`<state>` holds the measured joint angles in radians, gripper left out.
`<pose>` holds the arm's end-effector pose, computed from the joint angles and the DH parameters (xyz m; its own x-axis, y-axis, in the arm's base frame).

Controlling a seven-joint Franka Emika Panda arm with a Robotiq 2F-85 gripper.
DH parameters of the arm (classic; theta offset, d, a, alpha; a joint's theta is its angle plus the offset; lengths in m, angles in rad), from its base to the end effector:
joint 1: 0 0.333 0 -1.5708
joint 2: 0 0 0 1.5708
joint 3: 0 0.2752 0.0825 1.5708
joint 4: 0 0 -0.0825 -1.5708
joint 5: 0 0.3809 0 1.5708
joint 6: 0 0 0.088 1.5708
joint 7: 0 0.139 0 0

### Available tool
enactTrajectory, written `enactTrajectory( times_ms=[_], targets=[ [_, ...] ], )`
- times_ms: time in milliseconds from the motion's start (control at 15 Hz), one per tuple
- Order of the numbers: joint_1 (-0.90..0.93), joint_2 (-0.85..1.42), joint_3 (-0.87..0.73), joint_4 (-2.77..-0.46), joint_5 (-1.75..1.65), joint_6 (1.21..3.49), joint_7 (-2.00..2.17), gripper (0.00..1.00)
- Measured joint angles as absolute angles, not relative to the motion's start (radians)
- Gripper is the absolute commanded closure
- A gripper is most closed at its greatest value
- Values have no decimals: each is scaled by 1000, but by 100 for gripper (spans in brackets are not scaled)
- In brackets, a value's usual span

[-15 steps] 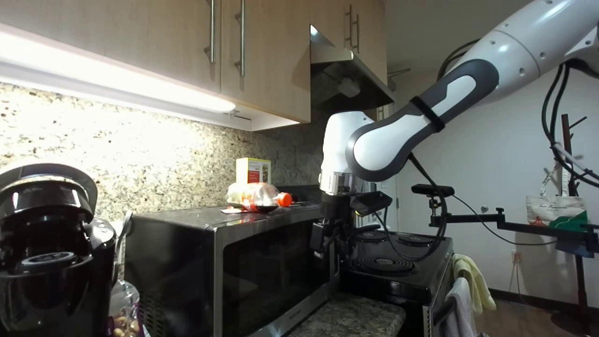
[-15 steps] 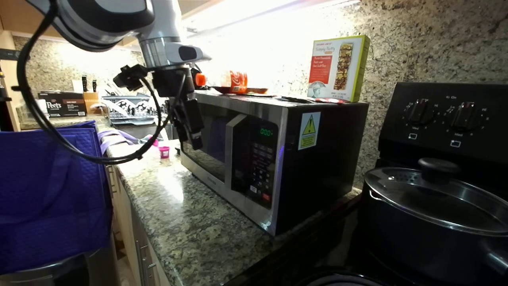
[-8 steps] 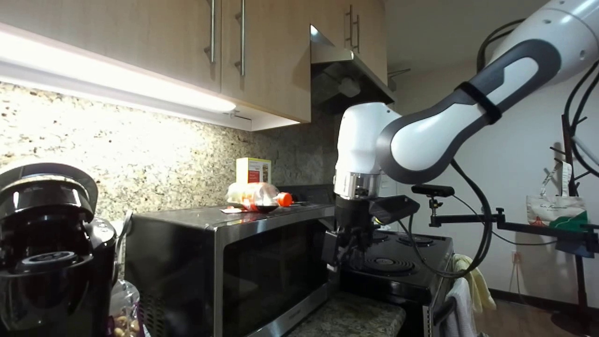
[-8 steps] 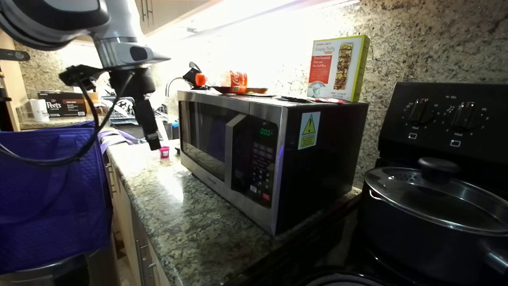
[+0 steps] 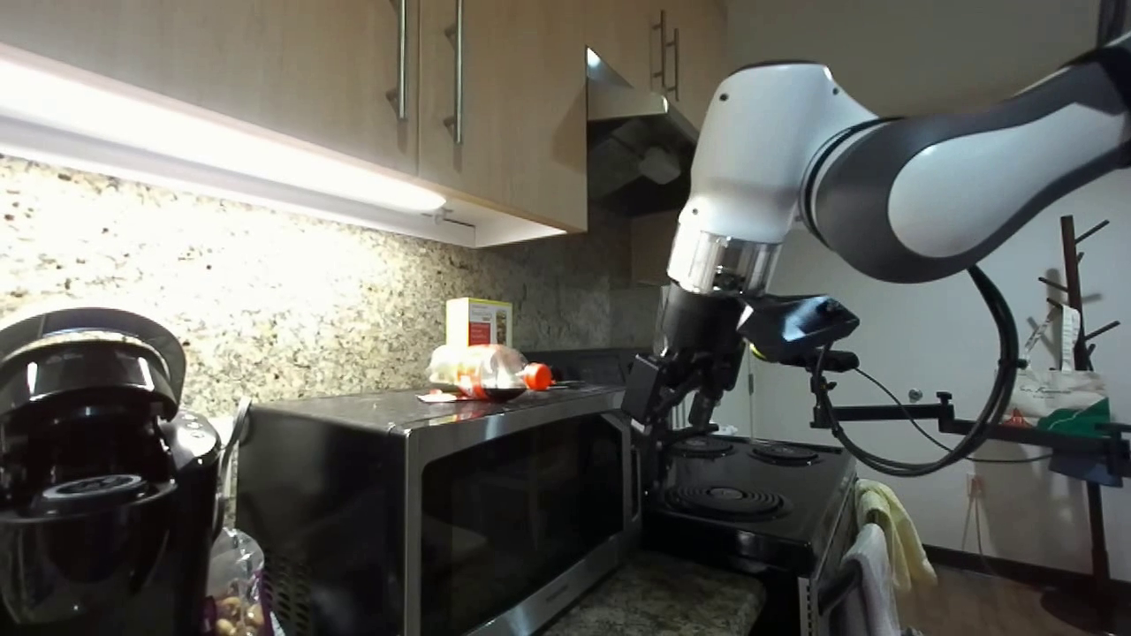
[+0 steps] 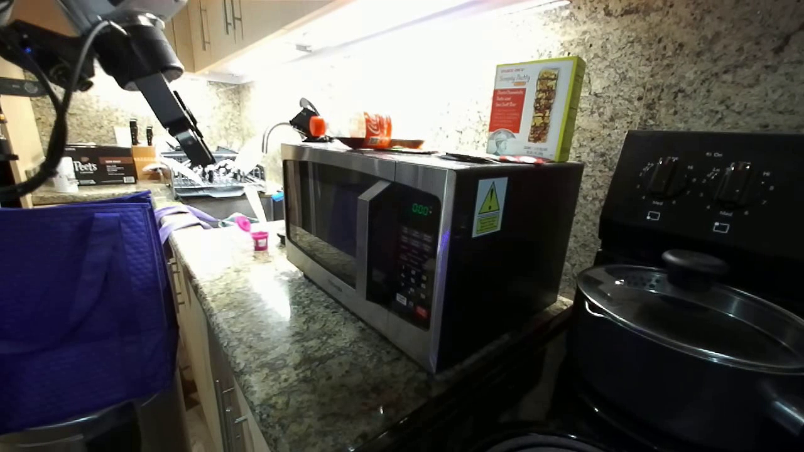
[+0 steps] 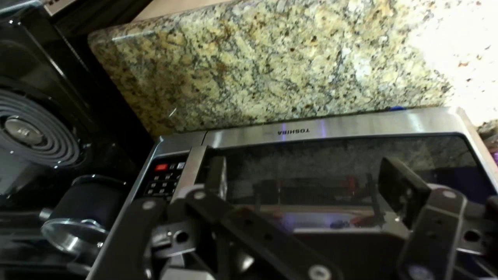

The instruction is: Close the microwave door then take the bottle from the top of the microwave and place it on the counter top then close the top of the coffee maker

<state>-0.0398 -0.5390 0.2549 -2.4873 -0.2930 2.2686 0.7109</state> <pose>0.4366 0.0790 0.4402 0.8510 -0.2824 0.4427 -0.3732 -0.9183 0.1316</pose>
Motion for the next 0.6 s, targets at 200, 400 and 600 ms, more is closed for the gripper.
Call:
enactTrajectory(
  times_ms=[200,400,600],
  targets=[
    [-56,-574,278,-2487,-320,2265,725,0],
    [-63,-573,278,-2488,-322,2265,725,0],
    [-63,-573,274,-2482,-322,2270,718,0]
  ],
)
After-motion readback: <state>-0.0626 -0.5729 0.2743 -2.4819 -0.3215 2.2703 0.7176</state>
